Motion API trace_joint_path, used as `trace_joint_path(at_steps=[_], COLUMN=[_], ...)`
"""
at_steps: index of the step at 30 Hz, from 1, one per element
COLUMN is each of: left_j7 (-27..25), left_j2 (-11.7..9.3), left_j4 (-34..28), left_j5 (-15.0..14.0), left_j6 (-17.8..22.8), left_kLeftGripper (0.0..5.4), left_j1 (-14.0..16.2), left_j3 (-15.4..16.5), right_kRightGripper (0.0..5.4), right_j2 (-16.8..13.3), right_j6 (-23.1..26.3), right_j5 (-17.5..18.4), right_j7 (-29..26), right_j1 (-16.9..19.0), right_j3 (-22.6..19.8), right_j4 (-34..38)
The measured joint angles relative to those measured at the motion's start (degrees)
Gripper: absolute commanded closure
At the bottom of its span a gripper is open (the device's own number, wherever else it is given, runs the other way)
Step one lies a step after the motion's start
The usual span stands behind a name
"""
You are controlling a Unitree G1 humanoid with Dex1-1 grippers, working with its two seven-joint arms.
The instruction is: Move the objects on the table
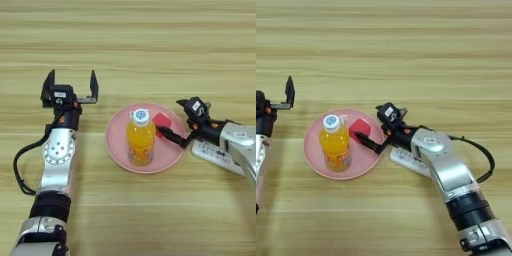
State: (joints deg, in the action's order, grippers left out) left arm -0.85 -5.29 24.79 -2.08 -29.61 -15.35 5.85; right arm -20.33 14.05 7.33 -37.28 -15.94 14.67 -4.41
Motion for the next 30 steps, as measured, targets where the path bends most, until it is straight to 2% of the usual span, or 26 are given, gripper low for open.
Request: trace_joint_path(at_steps=[11, 23, 30], left_j7=[0.0, 0.0, 0.0], left_j2=[0.0, 0.0, 0.0], left_j4=[0.0, 0.0, 0.0], left_j5=[0.0, 0.0, 0.0], left_j6=[0.0, 0.0, 0.0], left_kLeftGripper=[0.0, 0.0, 0.0], left_j1=[0.0, 0.0, 0.0], left_j3=[-0.1, -0.4, -0.4], right_kRightGripper=[0.01, 0.01, 0.86], right_j2=[0.4, 2.1, 2.9], right_j6=[-2.0, -2.7, -4.6], right_j5=[-3.7, -5.8, -6.4], right_j7=[-2.0, -2.2, -2.3], right_j1=[-0.5, -1.7, -3.0], right_j3=[2.1, 3.2, 3.4], right_j4=[-1.9, -6.0, -8.5])
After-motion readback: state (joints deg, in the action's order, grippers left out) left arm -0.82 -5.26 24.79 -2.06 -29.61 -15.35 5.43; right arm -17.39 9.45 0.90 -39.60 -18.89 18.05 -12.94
